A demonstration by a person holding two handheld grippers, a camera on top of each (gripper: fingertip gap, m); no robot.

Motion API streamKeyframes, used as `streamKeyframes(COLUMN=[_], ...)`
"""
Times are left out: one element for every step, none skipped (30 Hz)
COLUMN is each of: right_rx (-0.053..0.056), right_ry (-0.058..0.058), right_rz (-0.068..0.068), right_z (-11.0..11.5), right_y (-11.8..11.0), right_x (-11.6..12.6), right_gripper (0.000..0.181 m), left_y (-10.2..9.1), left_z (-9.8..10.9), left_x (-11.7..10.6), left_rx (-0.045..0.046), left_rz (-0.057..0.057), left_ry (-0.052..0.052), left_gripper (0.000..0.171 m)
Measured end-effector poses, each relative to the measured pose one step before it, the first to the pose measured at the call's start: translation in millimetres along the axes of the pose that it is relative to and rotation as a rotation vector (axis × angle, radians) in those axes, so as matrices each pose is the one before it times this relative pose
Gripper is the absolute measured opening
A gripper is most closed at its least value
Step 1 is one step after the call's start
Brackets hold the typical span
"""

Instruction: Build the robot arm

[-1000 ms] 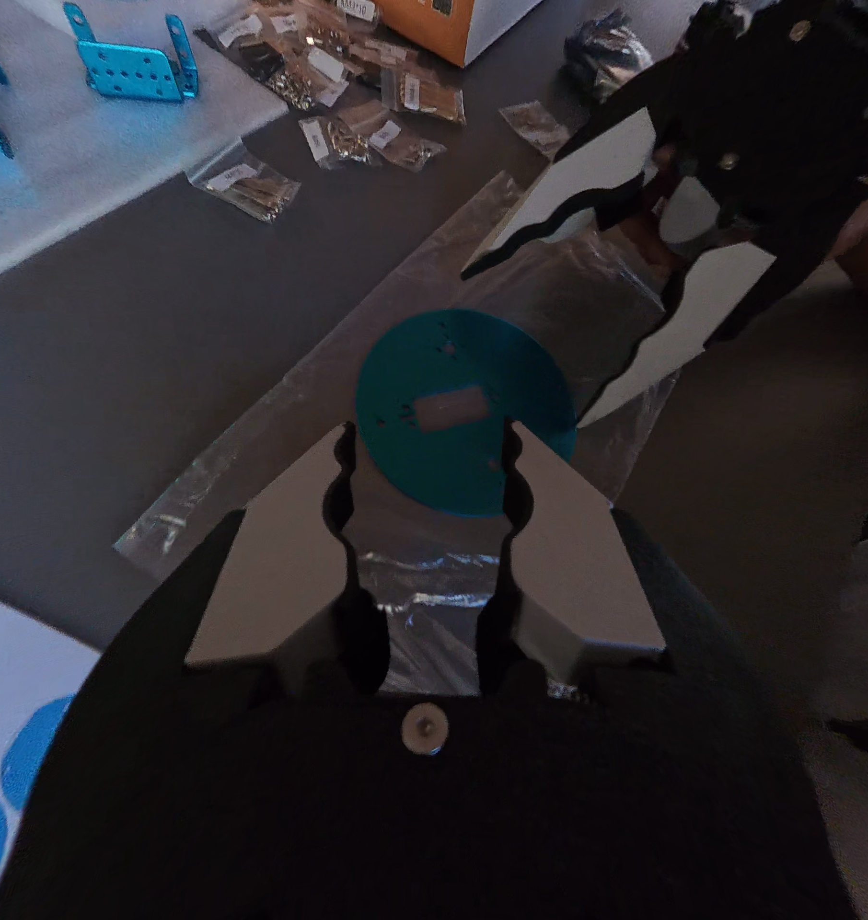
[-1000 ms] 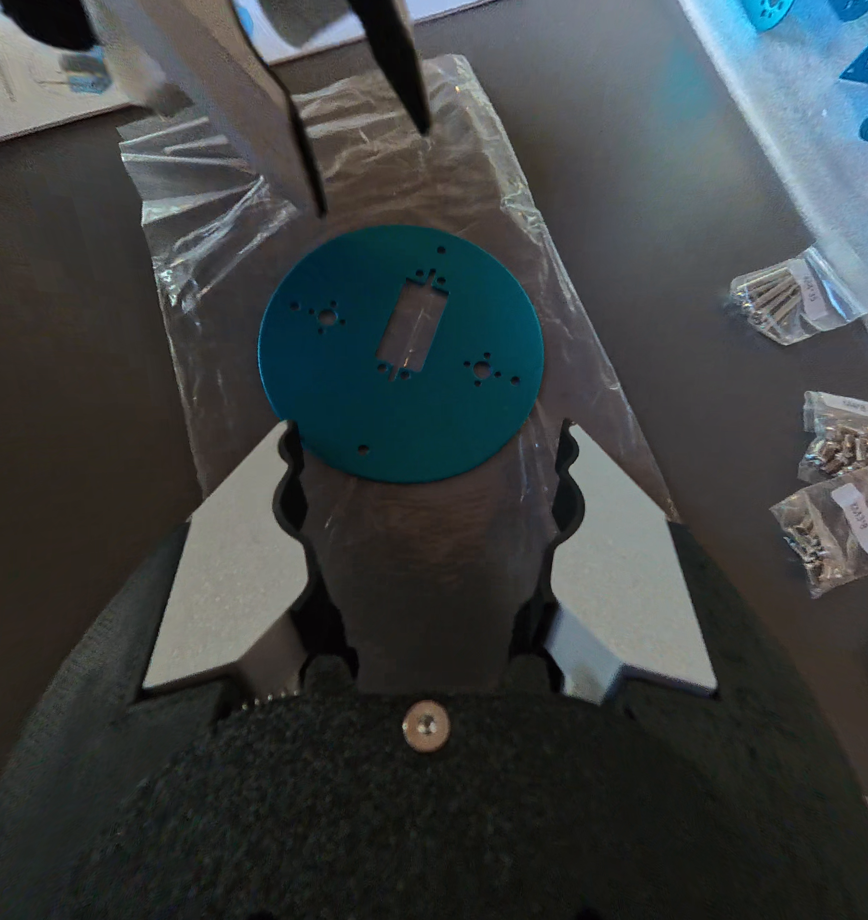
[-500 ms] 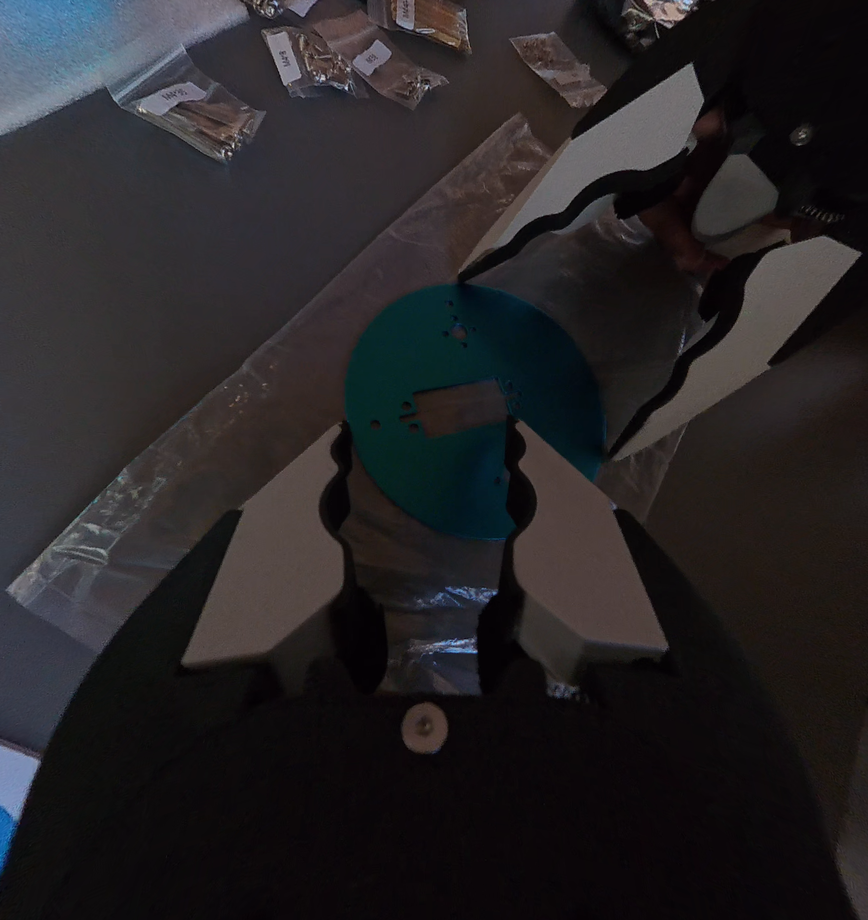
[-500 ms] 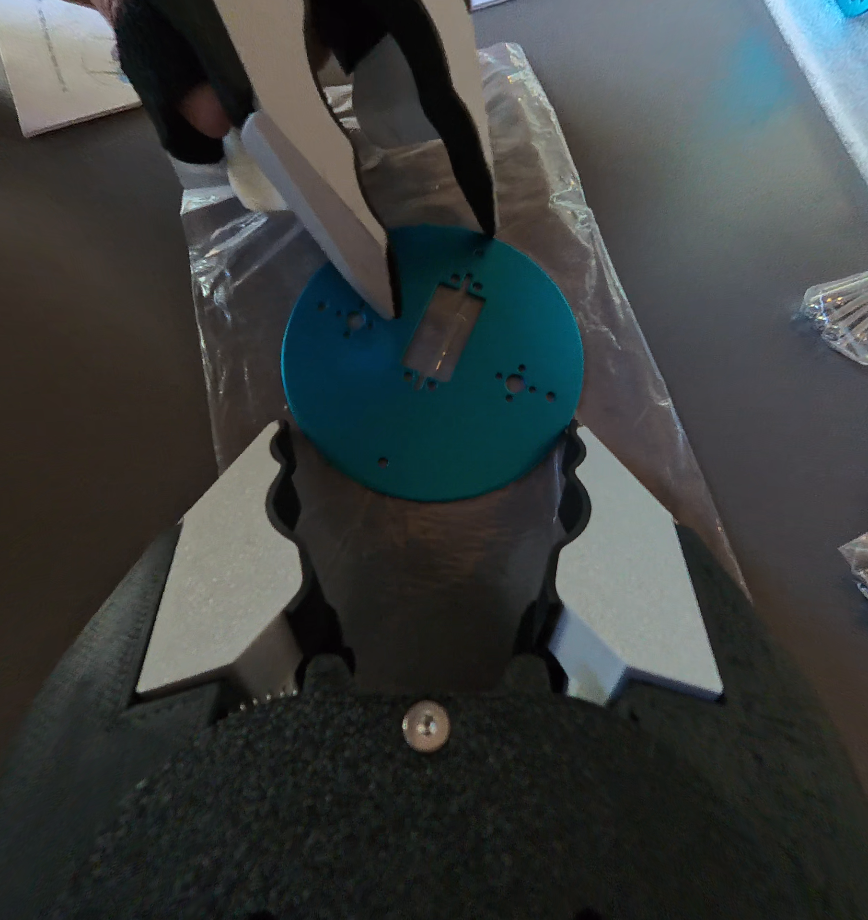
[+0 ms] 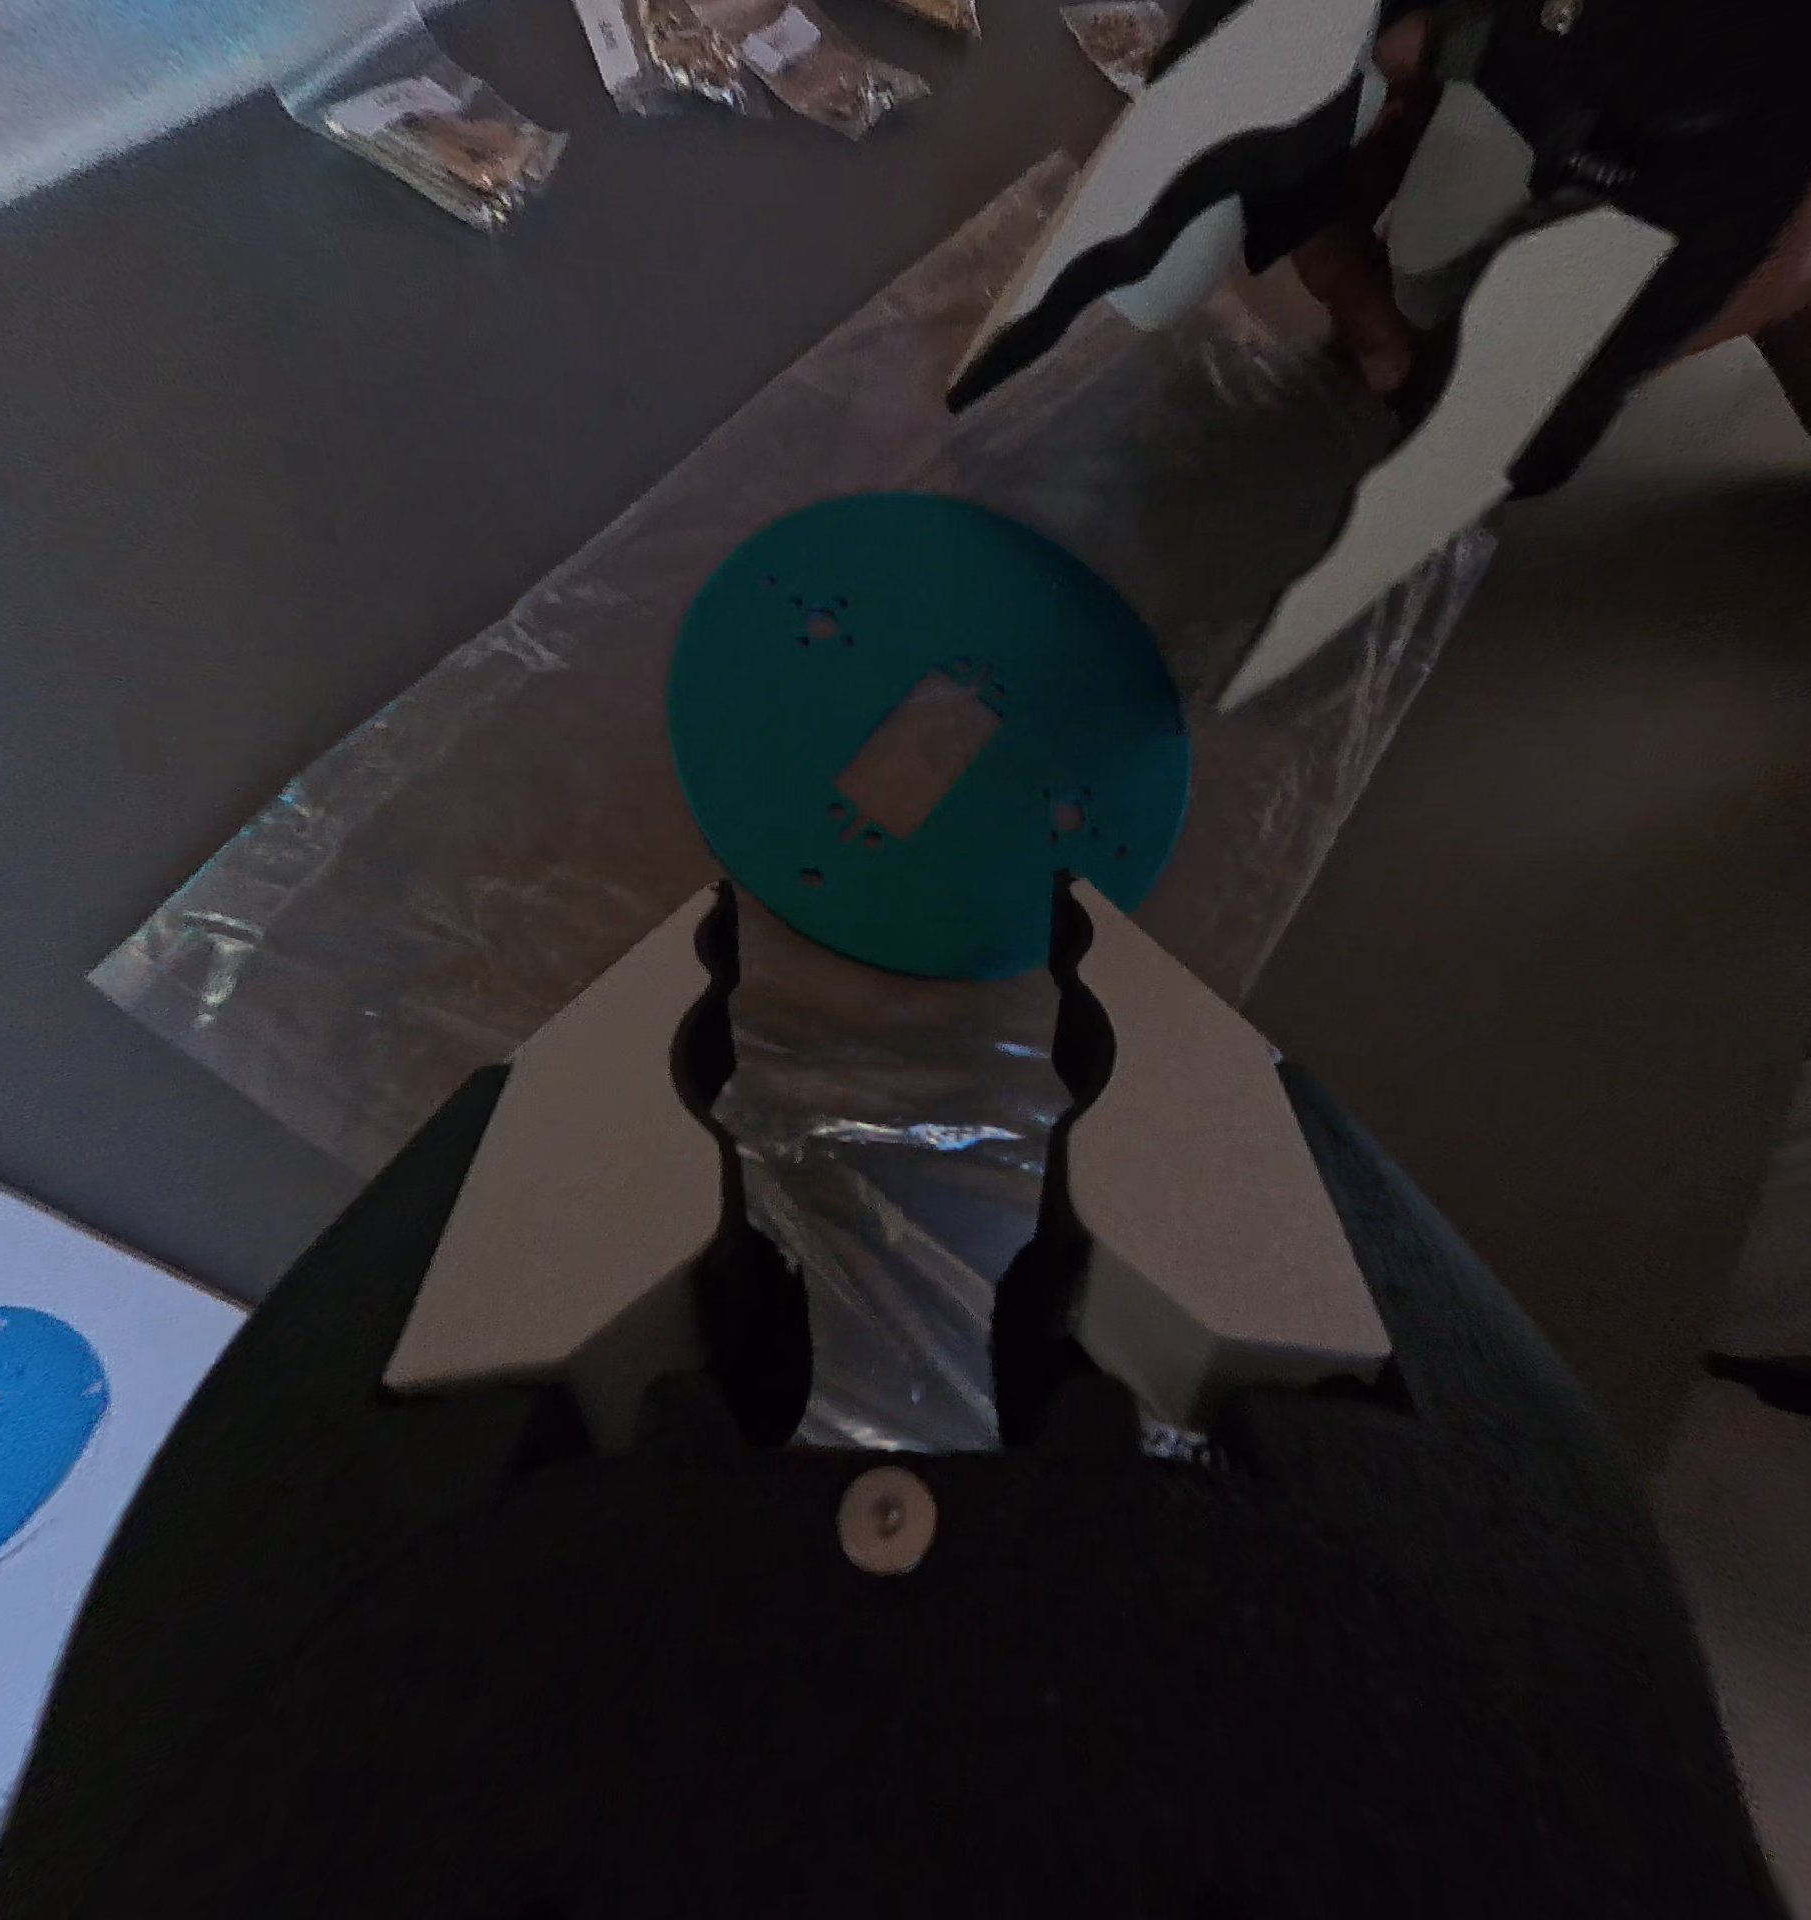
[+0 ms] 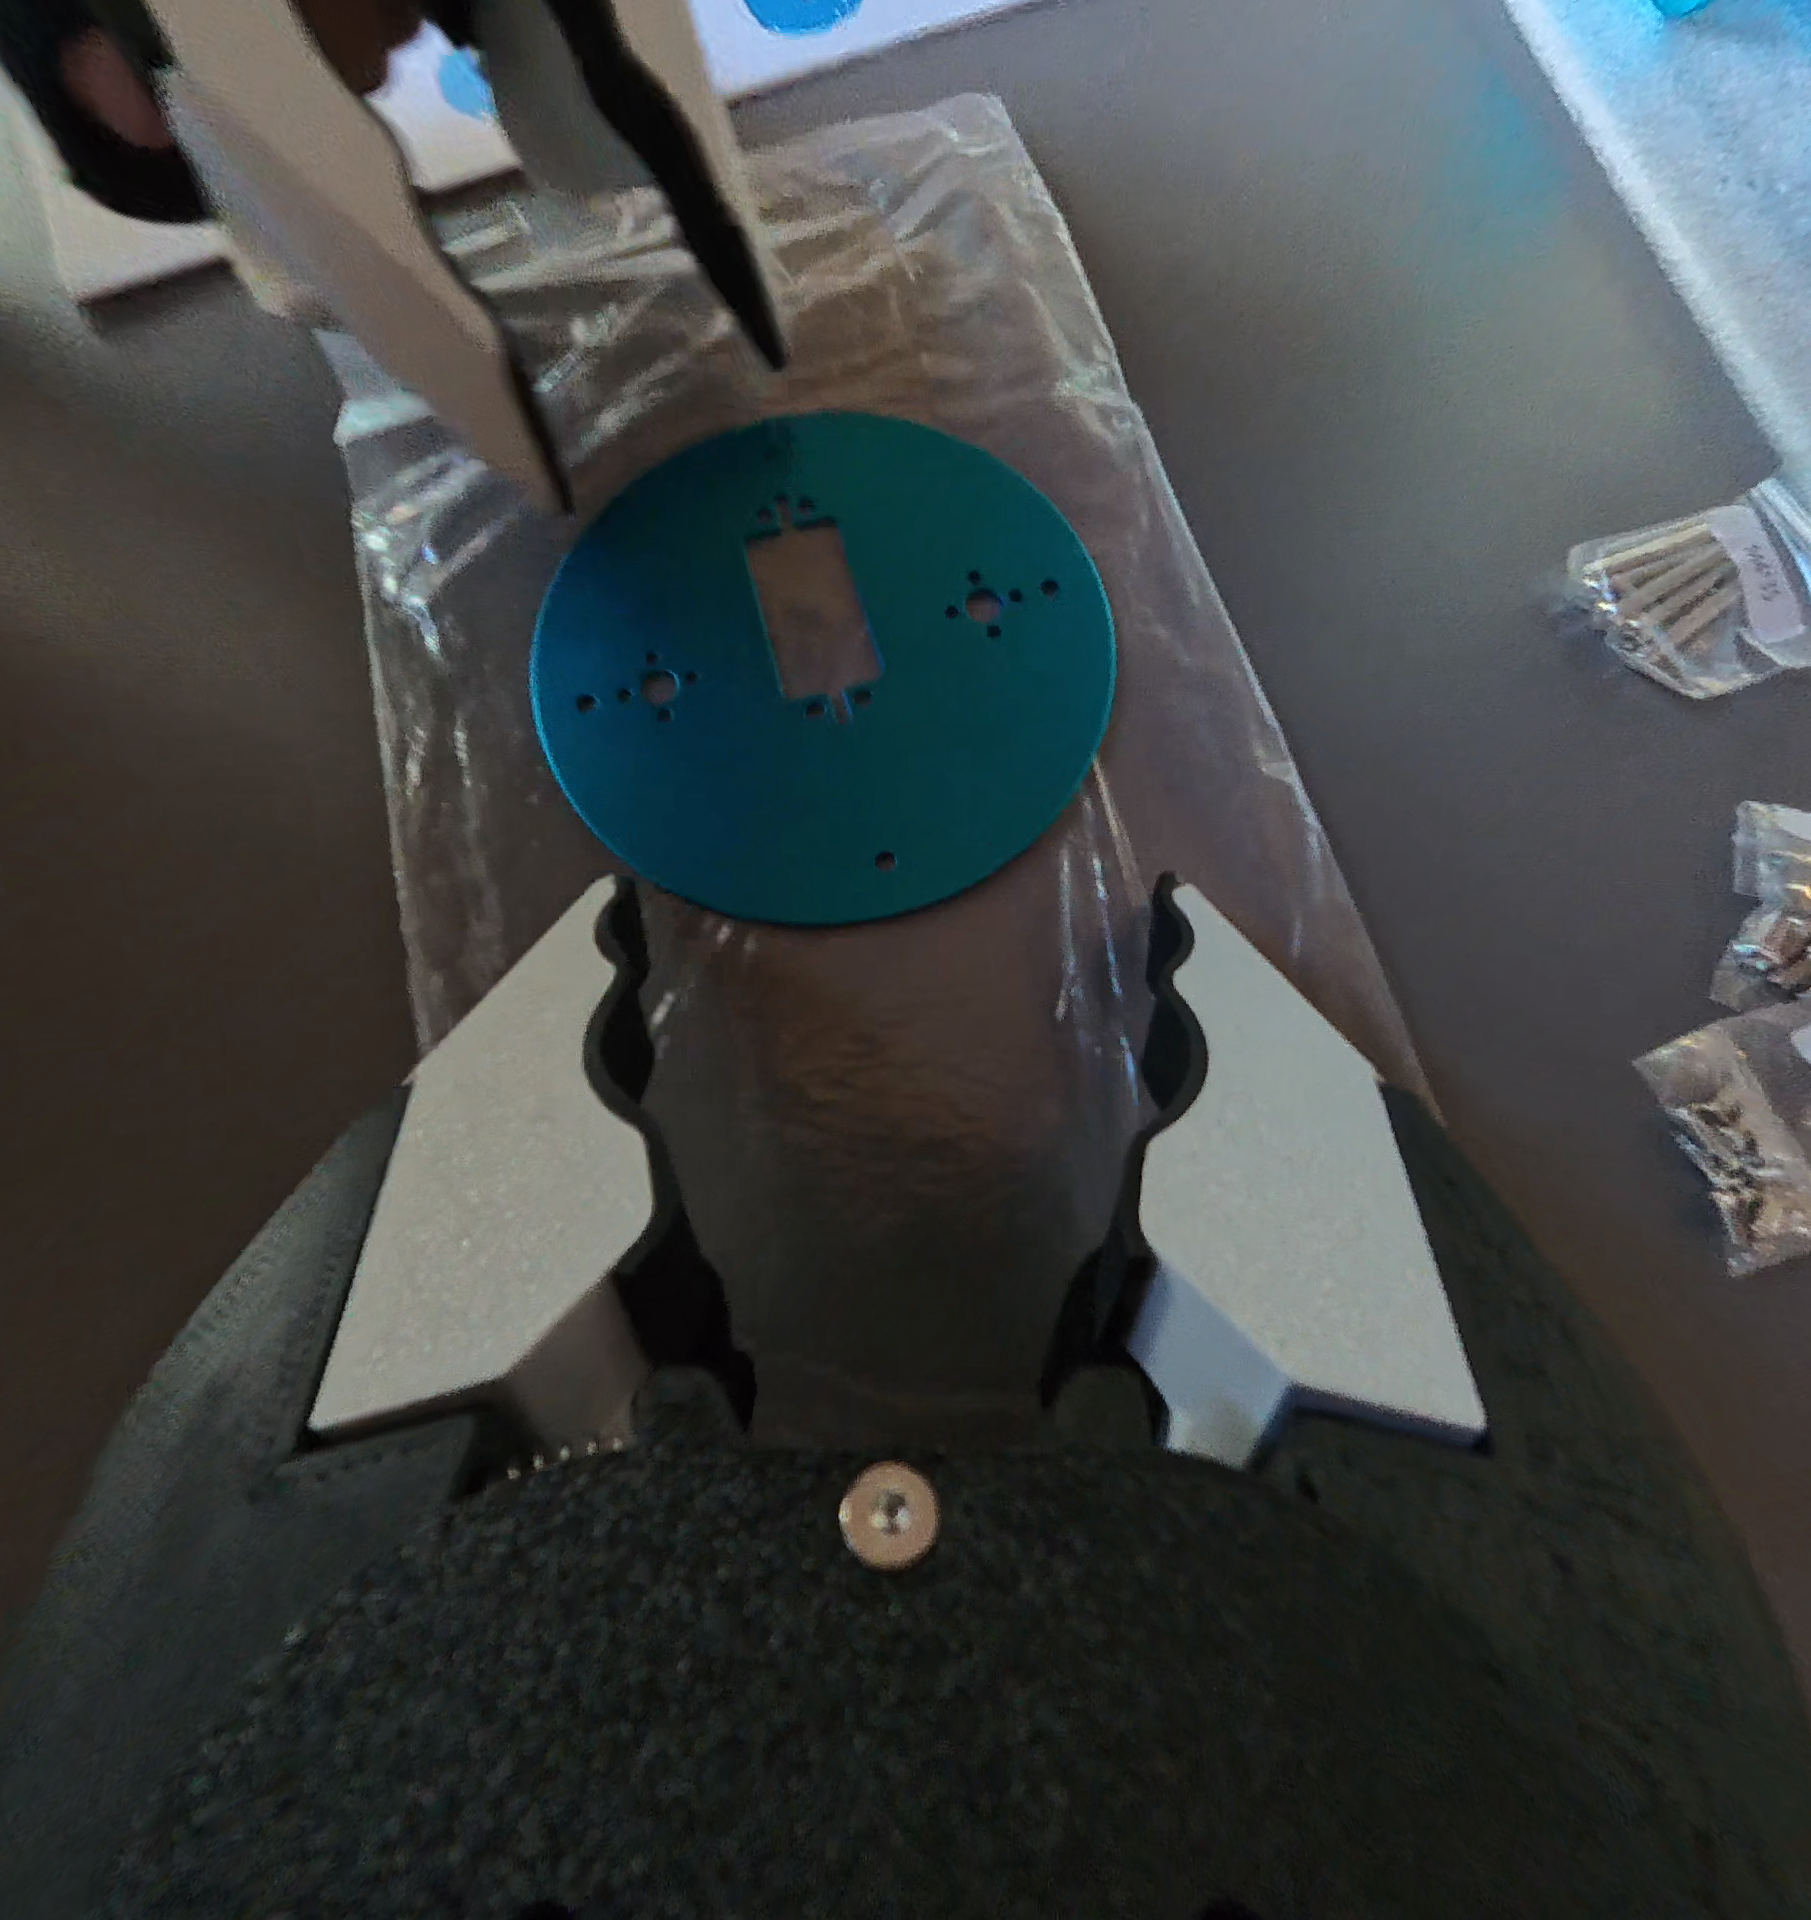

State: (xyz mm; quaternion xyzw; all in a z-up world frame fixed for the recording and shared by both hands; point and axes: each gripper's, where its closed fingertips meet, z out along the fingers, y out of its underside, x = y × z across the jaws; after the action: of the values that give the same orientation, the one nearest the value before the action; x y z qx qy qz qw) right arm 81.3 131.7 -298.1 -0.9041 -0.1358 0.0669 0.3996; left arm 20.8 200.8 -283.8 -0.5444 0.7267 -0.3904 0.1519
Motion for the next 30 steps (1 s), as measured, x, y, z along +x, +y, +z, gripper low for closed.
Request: streamKeyframes(right_rx=[0.0143,0.0064,-0.0072,-0.0182,-0.0191,-0.0161,0.002,-0.0013,0.0016,0.0006,-0.0007,0.0005,0.001,0.0013,0.0053,0.0119,0.0181,0.0146,0.0059,-0.0102,-0.0237,-0.0247,0.0001,-0.0024,-0.005,-0.0015,0.0056,0.0006,-0.0019,0.0009], right_ry=[-0.011,-0.0005,0.0034,0.0151,0.0173,0.0069,-0.0046,0.0052,0.0087,0.0094,0.01,0.011,0.0165,0.0105,-0.0041,-0.0103,-0.0164,-0.0142,-0.0123,-0.0081,0.0039,0.0081,-0.0007,0.0016,-0.0056,0.0009,0.0133,0.0037,-0.002,-0.0012], right_rz=[0.0047,0.001,-0.0095,-0.0198,-0.0223,-0.0142,0.0059,0.0108,0.0123,0.0095,0.0111,0.0118,0.0112,0.0058,-0.0019,-0.0055,-0.0067,-0.0061,-0.0053,-0.0074,-0.0122,-0.0122,0.0062,0.0096,0.015,0.014,0.0085,0.0076,0.0053,0.0002], right_z=[1.38,2.43,2.98,2.8,2.16,1.65,0.35,-0.22,-1.11,-1.72,-2.07,-2.04,-2.02,-1.74,-1.1,-0.68,0.17,1.5,2.8,3.74,3.78,2.86,0.51,0.59,0.26,-0.05,-0.79,-0.51,-0.51,-0.79], right_y=[-3.83,-2.7,-0.98,0.55,0.92,1.35,-0.6,0.58,0.9,1.72,2.17,2.06,1.42,0.77,-0.69,-2.83,-4.33,-4.03,-2.81,-0.19,2.2,2.42,-1.02,0.4,0.92,0.53,-0.12,0.67,0.82,0.59], right_x=[-3.71,-2.64,-2.62,-0.94,-0.15,-0.69,-0.61,2.05,3.92,4.79,5.2,5.5,5.94,3.81,-0.13,-2.89,-5.35,-5.74,-5.59,-4.47,-1.91,-0.19,0.13,1.34,0.72,1.99,3.72,2.32,1.55,1.4], right_gripper=[0.098,0.101,0.104,0.11,0.114,0.114,0.112,0.111,0.106,0.103,0.101,0.099,0.096,0.091,0.09,0.091,0.093,0.095,0.097,0.1,0.104,0.107,0.107,0.108,0.107,0.106,0.101,0.1,0.1,0.099], left_y=[-3.78,-3.15,-2.67,-1.33,-0.29,-1.33,-0.42,0.77,1.49,1.7,2.23,2.67,3.29,2.95,0.13,-3.32,-3.86,-1.91,-1.14,-2.55,-3.0,-0.35,1.8,1.06,-1.09,0.54,0.87,1.12,1.67,2.09], left_z=[2.09,3.38,4.33,5.06,4.63,2.78,0.91,-0.11,-0.64,-0.95,-1.18,-1.5,-1.84,-2.28,-2.77,-2.87,-1.78,0.12,1.43,1.83,2.26,3.15,3.54,2.49,0.59,0.07,-0.51,-0.84,-1.52,-2.12], left_x=[-3.86,-1.48,0.31,0.07,-0.09,0.29,0.04,1.58,4.05,5.15,5.2,6.25,6.37,3.69,-1.04,-4.92,-7.2,-7.49,-6.45,-5.19,-4.5,-4.52,-2.84,-0.35,0.43,1.3,1.54,1.74,1.6,1.16], left_rx=[0.01166,0.00356,0.00136,-0.00205,-0.00458,0.00538,0.00143,-0.00425,-0.00464,-0.00158,-0.00115,-0.00235,-0.00707,-0.00873,0.00633,0.02514,0.02222,0.00155,-0.01141,-0.00292,0.00434,-0.00749,-0.01762,-0.00629,0.01047,0.00273,0.00384,0.00257,-0.00042,-0.00231], left_rz=[0.0001,-0.0044,-0.003,-0.0011,-0.0001,0.0,-0.0028,-0.0016,-0.0042,-0.009,-0.0095,-0.0078,-0.0057,0.0003,0.0045,0.0066,0.0029,-0.0045,-0.01,-0.0081,-0.0006,0.0016,-0.0003,-0.004,-0.0038,-0.0023,-0.0047,-0.0048,-0.0029,-0.0057], left_ry=[-0.0053,0.0069,0.0121,0.0064,0.0007,-0.0045,-0.0125,-0.0079,0.0057,0.0107,0.0103,0.0153,0.0171,0.0037,-0.0174,-0.0279,-0.0264,-0.0153,-0.0064,-0.005,-0.0092,-0.0156,-0.0107,-0.0032,-0.0053,-0.0023,-0.0026,-0.0011,-0.0007,-0.0019], left_gripper=[0.06,0.06,0.06,0.06,0.06,0.06,0.06,0.061,0.061,0.06,0.06,0.06,0.058,0.055,0.054,0.054,0.054,0.055,0.057,0.061,0.061,0.062,0.062,0.063,0.062,0.063,0.063,0.064,0.066,0.066])
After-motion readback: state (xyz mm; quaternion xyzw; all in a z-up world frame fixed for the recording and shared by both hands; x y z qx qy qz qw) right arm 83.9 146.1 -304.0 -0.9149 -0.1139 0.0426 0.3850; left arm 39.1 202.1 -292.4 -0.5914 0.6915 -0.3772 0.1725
